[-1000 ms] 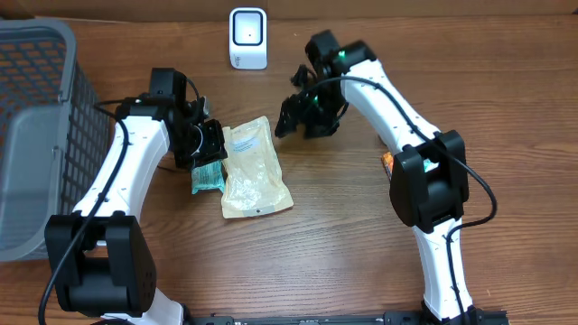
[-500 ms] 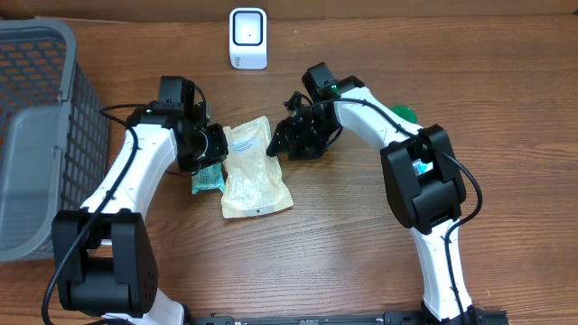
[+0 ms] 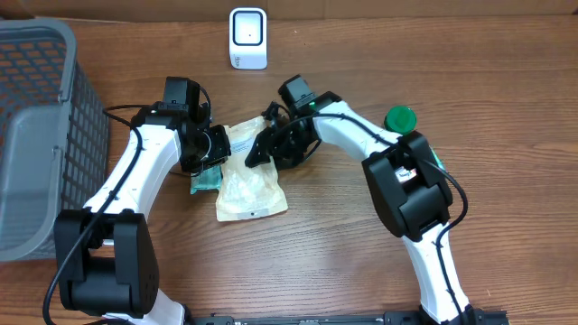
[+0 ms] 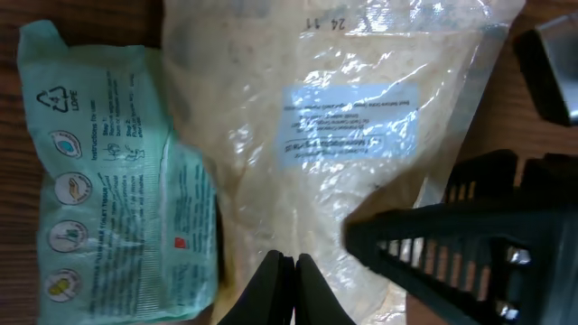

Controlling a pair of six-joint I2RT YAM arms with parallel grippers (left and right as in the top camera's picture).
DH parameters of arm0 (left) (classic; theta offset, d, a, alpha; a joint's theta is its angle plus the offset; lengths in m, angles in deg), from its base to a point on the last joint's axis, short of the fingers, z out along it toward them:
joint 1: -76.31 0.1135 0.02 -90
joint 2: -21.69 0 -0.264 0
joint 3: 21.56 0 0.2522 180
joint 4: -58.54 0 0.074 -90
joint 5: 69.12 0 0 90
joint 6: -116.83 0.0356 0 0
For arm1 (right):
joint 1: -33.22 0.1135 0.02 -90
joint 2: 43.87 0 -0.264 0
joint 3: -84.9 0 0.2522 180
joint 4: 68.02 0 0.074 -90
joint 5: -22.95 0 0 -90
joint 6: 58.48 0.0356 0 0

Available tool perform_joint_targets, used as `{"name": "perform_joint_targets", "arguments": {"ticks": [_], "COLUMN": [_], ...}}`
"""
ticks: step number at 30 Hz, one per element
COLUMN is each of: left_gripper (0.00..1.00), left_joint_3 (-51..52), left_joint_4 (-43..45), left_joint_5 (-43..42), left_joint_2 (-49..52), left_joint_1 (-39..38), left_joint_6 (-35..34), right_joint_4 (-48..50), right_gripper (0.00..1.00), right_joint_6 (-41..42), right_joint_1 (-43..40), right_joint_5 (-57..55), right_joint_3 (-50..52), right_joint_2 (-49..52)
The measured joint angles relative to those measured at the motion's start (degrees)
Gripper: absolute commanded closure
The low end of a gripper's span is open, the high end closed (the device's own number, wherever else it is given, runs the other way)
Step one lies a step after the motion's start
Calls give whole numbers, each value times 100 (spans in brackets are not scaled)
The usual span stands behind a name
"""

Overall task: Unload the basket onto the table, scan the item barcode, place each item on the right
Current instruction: 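Lower the right gripper onto the beige pouch and close it, then lift the beige pouch with the right gripper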

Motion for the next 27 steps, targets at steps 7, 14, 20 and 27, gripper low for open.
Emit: {"name": "perform_joint_targets", "arguments": {"ticks": [7,14,20,27], "left_gripper": [96,96,96,96], "left_joint_3": [2,2,2,4], "left_joint_4": [2,-2,-4,-4], "left_joint_5": [4,26,42,42], "left_joint_2": [0,0,0,0], "left_joint_1": [0,0,0,0], "left_joint_6": [0,0,0,0], "right_joint_4": [155,-116,-1051,-2041], "right_gripper": [96,96,96,96], "right_joint_6": [256,85,-350,-542], "right_joint_1": [164,28,-310,-402], "right_joint_5": [-160,-26,-592,-3126], "right_joint_3": [22,-11,-146,-590], "right_joint_2": [-2,-24,-256,-1375]}}
